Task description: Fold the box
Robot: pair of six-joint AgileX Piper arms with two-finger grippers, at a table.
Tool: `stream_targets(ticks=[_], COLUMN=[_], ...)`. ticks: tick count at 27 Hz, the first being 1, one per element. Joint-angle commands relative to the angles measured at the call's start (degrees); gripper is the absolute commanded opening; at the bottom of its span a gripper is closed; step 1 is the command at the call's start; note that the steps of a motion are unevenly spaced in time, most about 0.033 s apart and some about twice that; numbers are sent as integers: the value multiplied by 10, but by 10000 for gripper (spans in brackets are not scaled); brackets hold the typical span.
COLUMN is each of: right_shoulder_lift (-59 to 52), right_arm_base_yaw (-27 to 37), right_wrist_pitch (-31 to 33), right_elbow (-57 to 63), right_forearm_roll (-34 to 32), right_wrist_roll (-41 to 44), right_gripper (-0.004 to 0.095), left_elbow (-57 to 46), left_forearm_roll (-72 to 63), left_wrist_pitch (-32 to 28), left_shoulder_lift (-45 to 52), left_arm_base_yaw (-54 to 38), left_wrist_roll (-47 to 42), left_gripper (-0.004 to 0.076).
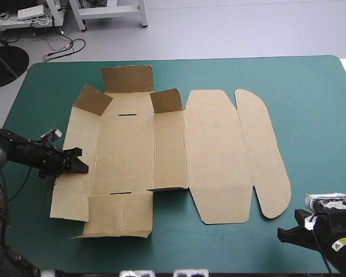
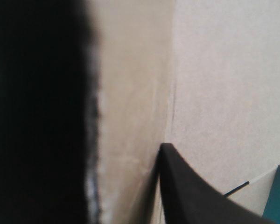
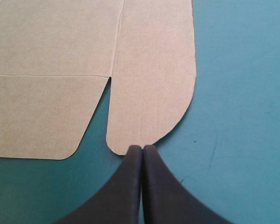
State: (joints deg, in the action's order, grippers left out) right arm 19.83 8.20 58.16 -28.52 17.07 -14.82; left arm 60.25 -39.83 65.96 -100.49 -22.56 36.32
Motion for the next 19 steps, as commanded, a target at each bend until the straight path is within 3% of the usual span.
stream_targets(ticks=[1, 5, 13, 19], right_shoulder_lift=[6, 6, 6, 6], right_arm_base_yaw=[0, 0, 0, 0], right_wrist_pitch=[-26, -25, -22, -22], right_elbow=[-16, -16, -16, -16], right_forearm_roll=[8, 8, 8, 7], right_wrist_roll=[-3, -3, -4, -3], right_gripper=[-20, -20, -20, -20], left_elbow=[17, 45, 140, 251], left_forearm_roll=[-6, 42, 218, 303], left_wrist_pitch=[-7, 12, -11, -115], left_shoulder_lift=[11, 14, 53, 61], left_arm_base_yaw=[8, 27, 131, 257], left_wrist_roll=[14, 35, 53, 50], left_gripper=[-9, -10, -10, -10])
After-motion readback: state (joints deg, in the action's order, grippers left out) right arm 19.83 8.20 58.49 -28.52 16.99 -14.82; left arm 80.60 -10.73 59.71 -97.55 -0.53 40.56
